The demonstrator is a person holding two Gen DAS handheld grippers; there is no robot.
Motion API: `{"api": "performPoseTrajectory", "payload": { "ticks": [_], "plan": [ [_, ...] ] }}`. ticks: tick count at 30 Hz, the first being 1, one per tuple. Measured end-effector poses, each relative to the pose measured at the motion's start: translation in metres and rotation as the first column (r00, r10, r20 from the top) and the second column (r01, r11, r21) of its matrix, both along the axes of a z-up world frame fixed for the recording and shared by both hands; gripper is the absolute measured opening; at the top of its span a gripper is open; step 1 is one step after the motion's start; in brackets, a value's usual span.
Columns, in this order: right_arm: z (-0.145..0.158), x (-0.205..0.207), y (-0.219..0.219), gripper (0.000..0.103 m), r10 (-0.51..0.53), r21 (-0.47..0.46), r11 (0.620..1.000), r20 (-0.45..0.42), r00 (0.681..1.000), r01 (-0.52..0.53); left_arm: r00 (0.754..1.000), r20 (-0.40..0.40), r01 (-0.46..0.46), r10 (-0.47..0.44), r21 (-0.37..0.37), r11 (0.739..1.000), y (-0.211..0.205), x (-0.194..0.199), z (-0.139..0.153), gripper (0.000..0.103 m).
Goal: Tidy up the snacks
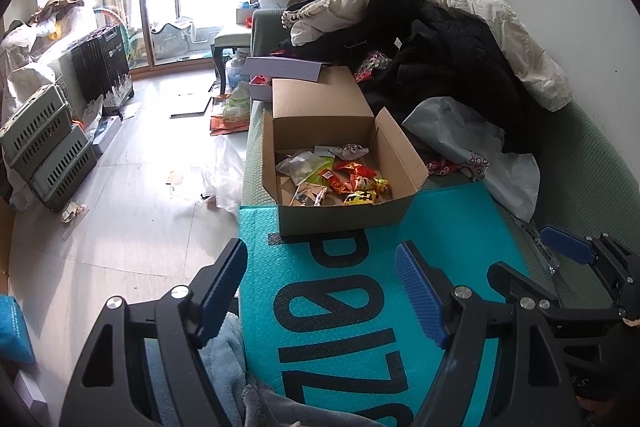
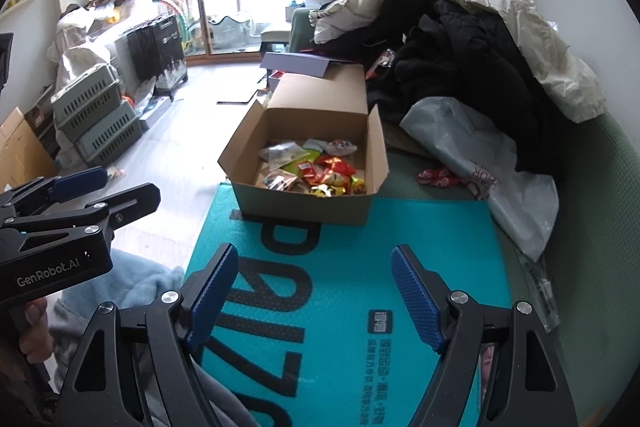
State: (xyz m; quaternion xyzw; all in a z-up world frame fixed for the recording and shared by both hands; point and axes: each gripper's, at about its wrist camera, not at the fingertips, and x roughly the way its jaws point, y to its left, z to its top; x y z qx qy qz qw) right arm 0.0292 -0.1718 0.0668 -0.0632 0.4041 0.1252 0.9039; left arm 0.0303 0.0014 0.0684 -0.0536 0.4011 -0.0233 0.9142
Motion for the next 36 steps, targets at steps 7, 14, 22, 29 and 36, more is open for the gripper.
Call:
{"api": "performPoseTrajectory", "payload": {
  "ticks": [7,14,22,29,36],
  "plan": [
    [-0.0008,0.0007,0.0022,0.079,-0.011,-0.026,1.0,0.001,1.0,0.011,1.0,-0.005,-0.002,0.002,0.005,1.0,0.0025,-0.0017,-0.0022,0.076],
    [-0.0038,0.0007,0.0033,0.079,-0.019,-0.025,1.0,-0.01,1.0,0.019,1.0,-0.021,-0.003,0.003,0.001,1.0,0.0043,-0.0044,-0.0043,0.076],
    [-0.0069,0.0014,0.0034,0.079,-0.015,-0.028,1.0,-0.018,1.0,0.014,0.999,-0.031,-0.016,0.016,0.001,1.0,0.0051,-0.0065,-0.0059,0.076],
    [-0.0082,0.0015,0.0037,0.079,-0.014,-0.024,1.0,-0.021,1.0,0.014,0.999,-0.039,-0.023,0.023,0.01,1.0,0.0049,-0.0067,-0.0064,0.076],
    [-0.0102,0.0023,0.004,0.079,-0.012,-0.023,1.0,-0.027,1.0,0.011,0.999,-0.041,-0.027,0.028,0.015,1.0,0.0044,-0.0061,-0.0054,0.076]
  ]
}}
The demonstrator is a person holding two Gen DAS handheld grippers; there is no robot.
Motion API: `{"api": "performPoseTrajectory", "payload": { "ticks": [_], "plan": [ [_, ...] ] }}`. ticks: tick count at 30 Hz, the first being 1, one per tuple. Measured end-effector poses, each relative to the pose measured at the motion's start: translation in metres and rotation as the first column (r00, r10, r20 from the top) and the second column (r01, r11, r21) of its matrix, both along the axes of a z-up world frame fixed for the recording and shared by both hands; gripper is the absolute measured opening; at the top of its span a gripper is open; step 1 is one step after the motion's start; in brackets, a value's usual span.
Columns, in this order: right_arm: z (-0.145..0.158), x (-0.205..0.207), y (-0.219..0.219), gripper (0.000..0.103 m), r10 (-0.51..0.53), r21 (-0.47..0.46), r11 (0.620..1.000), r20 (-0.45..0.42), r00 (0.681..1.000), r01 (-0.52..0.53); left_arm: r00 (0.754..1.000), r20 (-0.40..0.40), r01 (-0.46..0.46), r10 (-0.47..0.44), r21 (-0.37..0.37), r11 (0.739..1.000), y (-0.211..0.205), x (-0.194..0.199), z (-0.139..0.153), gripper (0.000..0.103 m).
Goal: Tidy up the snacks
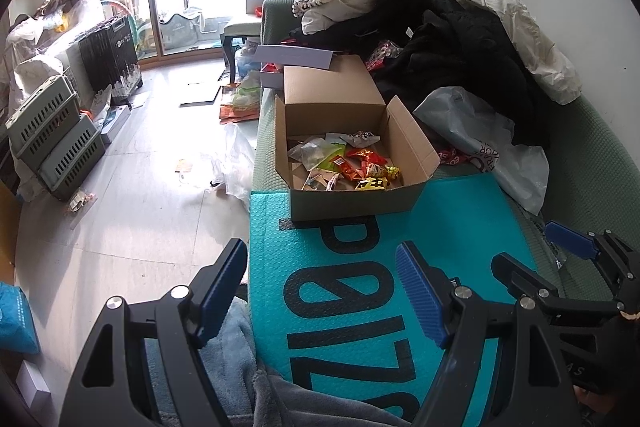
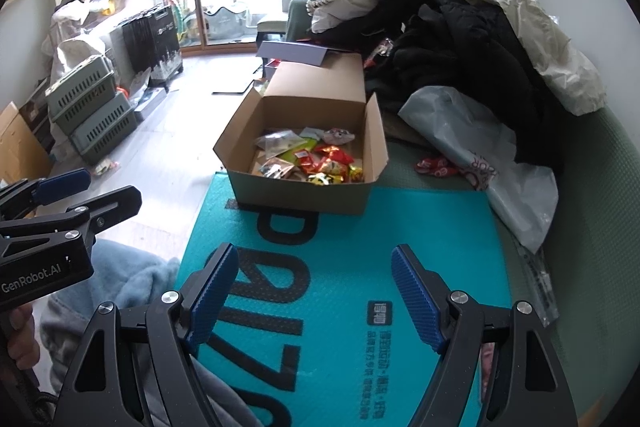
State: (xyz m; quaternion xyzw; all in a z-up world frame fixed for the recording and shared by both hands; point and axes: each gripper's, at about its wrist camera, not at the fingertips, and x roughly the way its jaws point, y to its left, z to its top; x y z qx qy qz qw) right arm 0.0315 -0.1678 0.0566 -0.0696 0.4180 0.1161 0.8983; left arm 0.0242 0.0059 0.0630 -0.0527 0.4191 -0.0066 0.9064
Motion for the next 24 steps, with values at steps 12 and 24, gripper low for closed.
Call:
{"api": "performPoseTrajectory", "payload": {
  "ticks": [12,24],
  "plan": [
    [0.002,0.0013,-0.0018,0.079,-0.004,-0.004,1.0,-0.002,1.0,0.004,1.0,-0.001,-0.002,0.002,0.003,1.0,0.0009,0.0003,-0.0001,0.076],
    [-0.0041,0.0054,-0.0023,0.079,-0.008,-0.009,1.0,-0.014,1.0,0.008,1.0,-0.001,0.0,0.0,0.025,1.0,-0.0002,0.0046,-0.0049,0.076]
  ]
}}
